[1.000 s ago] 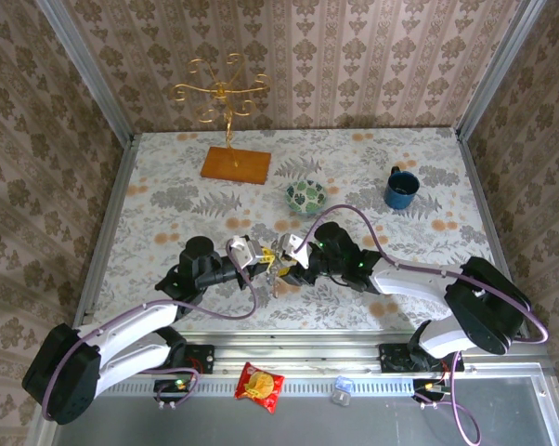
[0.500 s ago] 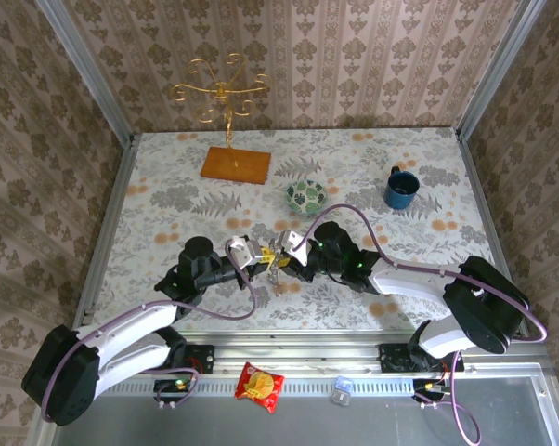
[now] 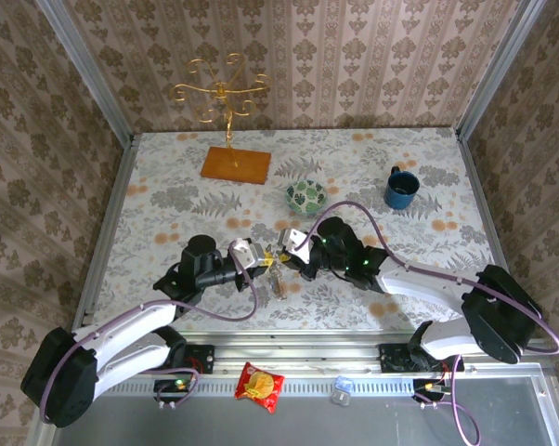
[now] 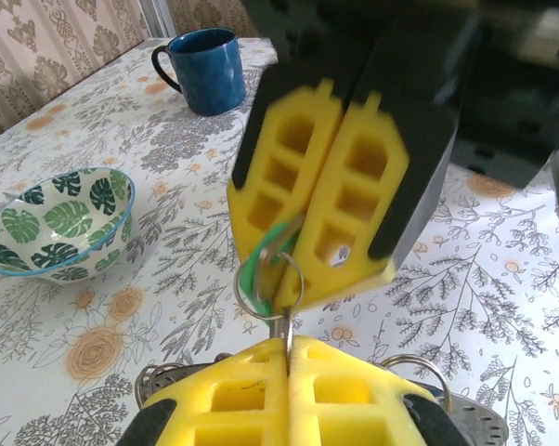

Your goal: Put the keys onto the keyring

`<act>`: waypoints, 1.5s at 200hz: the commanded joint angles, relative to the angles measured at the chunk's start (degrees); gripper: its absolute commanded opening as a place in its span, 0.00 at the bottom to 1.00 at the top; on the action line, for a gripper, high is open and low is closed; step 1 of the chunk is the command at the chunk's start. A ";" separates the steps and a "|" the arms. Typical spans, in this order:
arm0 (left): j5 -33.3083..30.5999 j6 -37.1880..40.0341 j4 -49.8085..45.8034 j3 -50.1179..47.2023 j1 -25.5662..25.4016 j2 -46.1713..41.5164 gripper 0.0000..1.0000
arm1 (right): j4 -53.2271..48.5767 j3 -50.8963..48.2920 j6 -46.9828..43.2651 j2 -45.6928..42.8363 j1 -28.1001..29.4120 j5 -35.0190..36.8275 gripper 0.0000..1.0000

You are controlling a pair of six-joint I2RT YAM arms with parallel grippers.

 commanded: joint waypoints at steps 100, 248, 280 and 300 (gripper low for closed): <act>-11.93 -6.80 4.03 -2.77 3.10 -10.25 0.67 | -16.55 7.31 -6.19 -4.97 0.38 6.06 0.00; -52.31 -22.24 -23.59 3.70 22.82 -29.73 0.85 | -14.98 25.79 -2.22 20.38 8.81 9.35 0.00; -51.77 -21.81 -21.76 2.64 23.62 -27.04 0.85 | -27.39 24.95 -8.96 21.39 6.11 17.79 0.00; -51.81 -22.11 -20.56 2.38 24.06 -24.84 0.85 | -34.27 24.97 -13.56 22.64 4.85 23.27 0.00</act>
